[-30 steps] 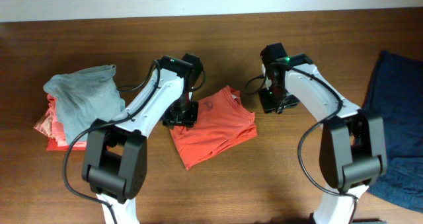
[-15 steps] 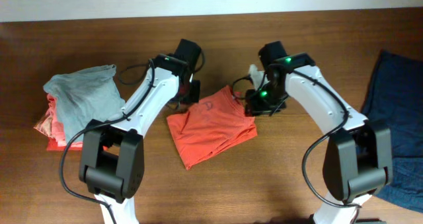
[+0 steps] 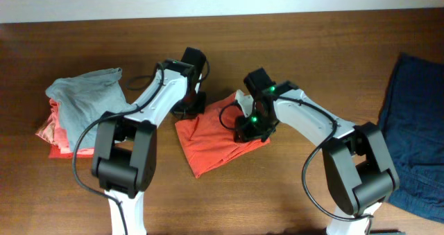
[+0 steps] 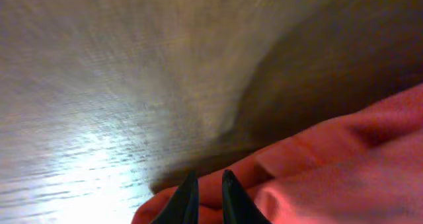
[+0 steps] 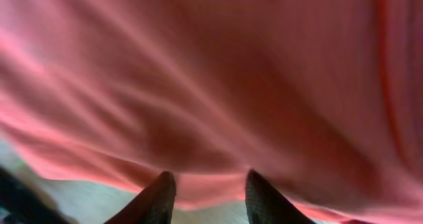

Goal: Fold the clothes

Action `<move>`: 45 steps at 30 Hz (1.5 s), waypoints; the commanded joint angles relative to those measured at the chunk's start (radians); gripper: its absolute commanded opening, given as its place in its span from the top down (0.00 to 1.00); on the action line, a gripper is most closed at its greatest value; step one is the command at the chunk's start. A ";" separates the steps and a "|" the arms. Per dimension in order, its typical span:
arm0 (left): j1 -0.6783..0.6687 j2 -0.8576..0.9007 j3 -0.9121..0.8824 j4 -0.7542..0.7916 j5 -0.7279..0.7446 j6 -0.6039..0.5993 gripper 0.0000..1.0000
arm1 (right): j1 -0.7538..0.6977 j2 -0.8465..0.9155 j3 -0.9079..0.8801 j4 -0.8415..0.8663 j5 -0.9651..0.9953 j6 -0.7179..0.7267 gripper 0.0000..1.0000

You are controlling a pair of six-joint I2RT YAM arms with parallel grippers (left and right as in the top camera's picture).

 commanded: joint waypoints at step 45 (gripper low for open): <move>0.003 -0.118 -0.003 -0.178 0.025 -0.077 0.67 | -0.218 0.013 -0.001 0.025 -0.357 -0.207 0.41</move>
